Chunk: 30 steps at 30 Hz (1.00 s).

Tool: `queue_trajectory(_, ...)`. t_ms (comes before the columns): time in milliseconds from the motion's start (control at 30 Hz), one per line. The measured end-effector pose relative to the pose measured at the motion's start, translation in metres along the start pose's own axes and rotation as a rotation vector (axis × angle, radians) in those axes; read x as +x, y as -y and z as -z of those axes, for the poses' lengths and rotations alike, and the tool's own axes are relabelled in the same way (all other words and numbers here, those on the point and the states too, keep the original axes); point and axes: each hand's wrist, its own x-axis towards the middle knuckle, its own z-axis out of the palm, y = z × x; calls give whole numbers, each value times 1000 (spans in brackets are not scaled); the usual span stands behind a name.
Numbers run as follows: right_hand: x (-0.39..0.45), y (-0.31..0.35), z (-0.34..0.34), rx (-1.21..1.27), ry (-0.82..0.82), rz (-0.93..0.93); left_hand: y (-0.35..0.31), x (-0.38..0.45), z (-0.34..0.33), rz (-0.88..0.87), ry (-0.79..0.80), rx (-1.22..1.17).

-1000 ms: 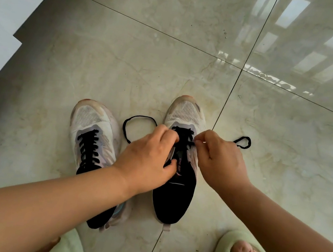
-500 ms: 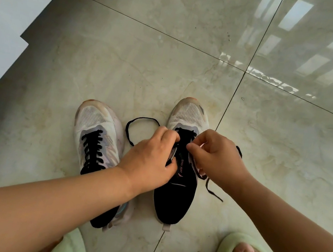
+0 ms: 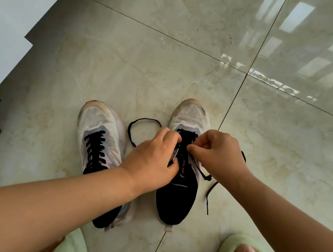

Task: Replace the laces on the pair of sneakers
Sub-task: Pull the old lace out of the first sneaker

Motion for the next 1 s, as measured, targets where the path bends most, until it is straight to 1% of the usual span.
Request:
queue_trajectory(133,4,3,-2,-184,17,82,0,0,1,7,7,3)
queue_trajectory(333,11,2,-4,-286,56,198,-1,-1,1,17,13,15)
queue_trajectory(467,12,-1,2,-423,118,396,-3,0,1,32,23,33)
queue_trajectory(533,15,-2,8,-535,134,483,-4,0,1,46,38,32)
queue_trajectory(600,17,-1,13,-688,112,674,-6,-1,0,55,50,26)
queue_trajectory(633,17,-1,16,-719,98,746,-7,-1,-1,53,49,22)
queue_trajectory(667,16,-1,18,-709,72,779,-7,-2,-1,48,45,22)
queue_trajectory(700,15,-3,18,-689,53,777,-7,-2,-1,43,40,24)
queue_trajectory(733,13,-2,17,-653,48,713,-6,-1,-1,41,36,28)
queue_trajectory(833,8,-6,7,-397,-14,350,-3,-1,-1,32,24,29)
queue_trajectory(900,5,-7,2,-262,-22,180,-2,-2,-1,22,12,26)
queue_trajectory(1000,5,-10,-2,-82,6,48,-1,-3,-1,21,8,12)
